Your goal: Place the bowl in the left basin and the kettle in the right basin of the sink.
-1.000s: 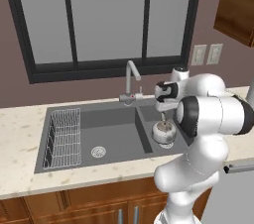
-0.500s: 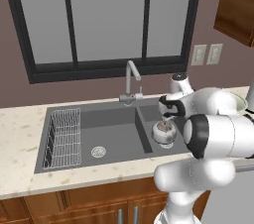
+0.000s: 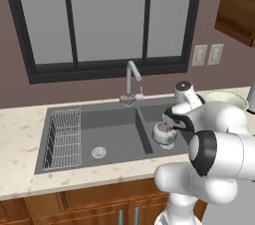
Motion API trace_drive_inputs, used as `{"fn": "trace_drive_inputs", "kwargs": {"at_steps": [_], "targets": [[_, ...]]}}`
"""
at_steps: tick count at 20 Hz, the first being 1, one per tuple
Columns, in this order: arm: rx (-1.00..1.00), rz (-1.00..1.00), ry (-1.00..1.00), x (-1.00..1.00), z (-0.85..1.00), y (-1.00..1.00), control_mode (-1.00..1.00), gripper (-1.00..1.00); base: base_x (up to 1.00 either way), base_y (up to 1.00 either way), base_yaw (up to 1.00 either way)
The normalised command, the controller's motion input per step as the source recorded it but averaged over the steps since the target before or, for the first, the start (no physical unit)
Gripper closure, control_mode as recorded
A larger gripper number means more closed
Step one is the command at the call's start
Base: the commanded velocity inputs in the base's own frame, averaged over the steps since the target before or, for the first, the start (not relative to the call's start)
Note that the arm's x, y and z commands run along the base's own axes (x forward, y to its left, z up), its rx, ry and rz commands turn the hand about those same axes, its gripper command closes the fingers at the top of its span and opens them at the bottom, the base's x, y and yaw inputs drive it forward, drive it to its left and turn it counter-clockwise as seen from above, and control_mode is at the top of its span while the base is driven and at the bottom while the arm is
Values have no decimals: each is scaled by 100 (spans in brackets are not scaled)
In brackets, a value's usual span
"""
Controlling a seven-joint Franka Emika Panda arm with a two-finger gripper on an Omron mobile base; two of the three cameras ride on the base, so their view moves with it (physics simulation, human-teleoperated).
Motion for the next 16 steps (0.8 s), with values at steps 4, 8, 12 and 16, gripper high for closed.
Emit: {"fn": "trace_drive_inputs", "kwargs": {"at_steps": [4,8,12,16], "targets": [[-7,5,0,-3,24,-5,-100,-100,0,0,0],[-5,3,0,-2,23,-2,-100,-100,0,0,0],[-3,1,0,-1,22,-7,-100,-100,0,0,0],[0,0,1,0,19,-26,-100,-100,0,0,0]]}}
